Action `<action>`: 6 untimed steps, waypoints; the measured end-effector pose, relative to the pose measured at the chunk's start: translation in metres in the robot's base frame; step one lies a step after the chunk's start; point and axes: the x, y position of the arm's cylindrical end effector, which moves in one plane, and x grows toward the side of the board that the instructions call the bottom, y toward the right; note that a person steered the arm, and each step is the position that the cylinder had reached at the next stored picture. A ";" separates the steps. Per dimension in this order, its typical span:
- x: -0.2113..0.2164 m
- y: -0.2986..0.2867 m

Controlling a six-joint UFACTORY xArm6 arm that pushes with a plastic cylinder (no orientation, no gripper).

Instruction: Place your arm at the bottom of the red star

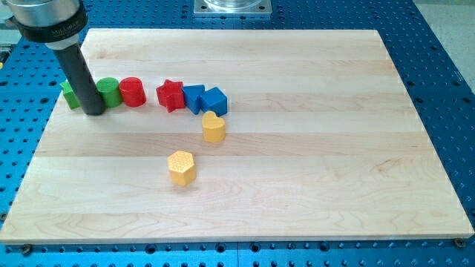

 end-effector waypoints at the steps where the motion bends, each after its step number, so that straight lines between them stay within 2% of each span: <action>1: 0.005 0.000; 2: 0.039 0.020; 3: 0.054 0.039; 6: 0.058 0.071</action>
